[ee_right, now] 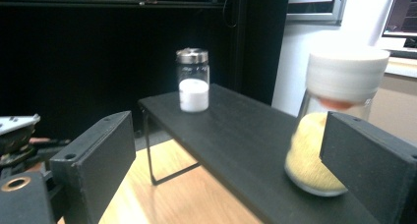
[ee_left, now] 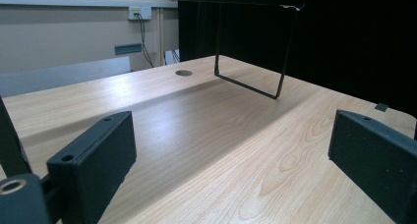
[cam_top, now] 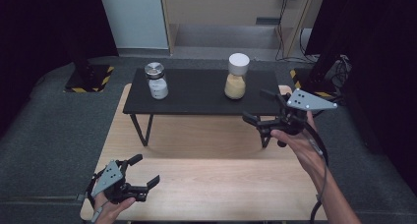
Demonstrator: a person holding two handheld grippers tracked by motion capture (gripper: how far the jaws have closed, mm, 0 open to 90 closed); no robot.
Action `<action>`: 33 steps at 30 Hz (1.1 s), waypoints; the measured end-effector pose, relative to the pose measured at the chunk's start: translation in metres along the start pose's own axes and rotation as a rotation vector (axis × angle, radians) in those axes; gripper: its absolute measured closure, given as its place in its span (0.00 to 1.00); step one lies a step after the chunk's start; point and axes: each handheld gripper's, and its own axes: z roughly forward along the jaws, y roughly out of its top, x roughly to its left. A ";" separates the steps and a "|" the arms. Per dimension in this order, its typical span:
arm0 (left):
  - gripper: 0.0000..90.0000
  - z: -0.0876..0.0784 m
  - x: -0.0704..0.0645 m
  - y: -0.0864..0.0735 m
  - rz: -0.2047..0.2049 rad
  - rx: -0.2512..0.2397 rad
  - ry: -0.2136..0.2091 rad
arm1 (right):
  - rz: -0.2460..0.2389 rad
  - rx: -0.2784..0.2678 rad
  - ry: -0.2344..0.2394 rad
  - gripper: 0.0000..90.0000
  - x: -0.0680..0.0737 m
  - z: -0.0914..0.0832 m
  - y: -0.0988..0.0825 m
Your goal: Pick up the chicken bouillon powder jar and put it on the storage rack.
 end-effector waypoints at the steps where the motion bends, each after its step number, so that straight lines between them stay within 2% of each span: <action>1: 0.03 0.000 0.000 0.000 0.002 0.002 -0.002 | -0.002 0.000 -0.002 0.07 0.002 -0.001 -0.004; 6: 0.03 0.002 0.001 0.001 0.005 0.005 -0.006 | 0.006 -0.003 -0.007 0.07 0.008 -0.008 -0.019; 7: 0.03 0.002 0.001 0.001 0.005 0.006 -0.007 | 0.034 -0.014 -0.004 0.07 0.010 -0.011 -0.031; 9: 0.03 0.002 0.001 0.001 0.006 0.006 -0.007 | 0.052 -0.020 0.000 0.07 0.012 -0.015 -0.041; 19: 0.03 0.004 0.001 0.001 0.009 0.012 -0.010 | 0.009 0.021 -0.038 0.07 0.021 -0.026 -0.071; 21: 0.03 0.004 0.001 0.001 0.011 0.014 -0.013 | 0.020 0.025 -0.032 0.07 0.021 -0.026 -0.078; 26: 0.03 0.005 0.002 0.001 0.008 0.010 -0.012 | 0.013 0.037 -0.043 0.07 0.027 -0.027 -0.092; 30: 0.03 0.005 0.002 0.001 0.006 0.009 -0.014 | 0.045 0.040 -0.045 0.06 0.032 -0.025 -0.107; 33: 0.03 0.007 0.002 0.001 0.007 0.008 -0.017 | 0.051 0.045 -0.042 0.06 0.036 -0.024 -0.115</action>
